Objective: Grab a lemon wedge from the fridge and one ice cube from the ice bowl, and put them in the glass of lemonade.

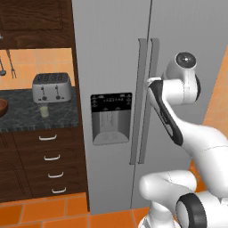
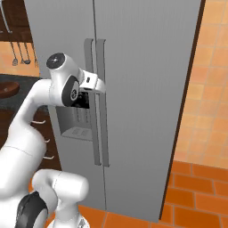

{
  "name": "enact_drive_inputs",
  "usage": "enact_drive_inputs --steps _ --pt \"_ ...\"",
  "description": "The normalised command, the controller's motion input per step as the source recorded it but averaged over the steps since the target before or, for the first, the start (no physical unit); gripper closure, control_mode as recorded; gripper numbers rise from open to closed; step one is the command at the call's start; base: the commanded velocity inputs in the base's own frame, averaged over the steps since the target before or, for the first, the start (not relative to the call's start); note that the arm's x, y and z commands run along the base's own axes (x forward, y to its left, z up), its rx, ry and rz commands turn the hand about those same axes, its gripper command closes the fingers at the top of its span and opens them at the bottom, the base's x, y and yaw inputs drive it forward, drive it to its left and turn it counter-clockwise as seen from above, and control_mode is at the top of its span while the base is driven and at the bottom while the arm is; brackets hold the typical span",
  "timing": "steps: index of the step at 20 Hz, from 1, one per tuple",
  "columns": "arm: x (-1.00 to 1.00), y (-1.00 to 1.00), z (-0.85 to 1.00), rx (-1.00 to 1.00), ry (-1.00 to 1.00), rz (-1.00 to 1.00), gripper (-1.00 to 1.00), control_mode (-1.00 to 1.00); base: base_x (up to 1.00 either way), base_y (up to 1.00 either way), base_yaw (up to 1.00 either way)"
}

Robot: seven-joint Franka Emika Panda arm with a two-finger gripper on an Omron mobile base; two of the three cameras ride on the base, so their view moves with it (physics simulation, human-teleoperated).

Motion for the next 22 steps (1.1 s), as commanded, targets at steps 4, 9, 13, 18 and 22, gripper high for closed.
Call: enact_drive_inputs --steps 4,9,13,18,22 --pt "0.82 -0.35 -0.37 0.03 0.04 -0.02 -1.0 -1.0 0.0 0.0 0.0" --pt "0.52 -0.07 -0.32 0.05 0.0 0.02 -1.0 -1.0 0.0 0.0 0.0" --pt "0.08 0.18 0.0 0.01 0.0 0.02 -1.0 -1.0 0.0 0.0 0.0" --pt "0.67 0.0 -0.2 0.0 0.0 0.0 -1.0 -1.0 0.0 0.0 0.0" --pt "0.91 0.0 -0.2 0.0 0.0 0.0 -1.0 -1.0 0.0 0.0 0.0"
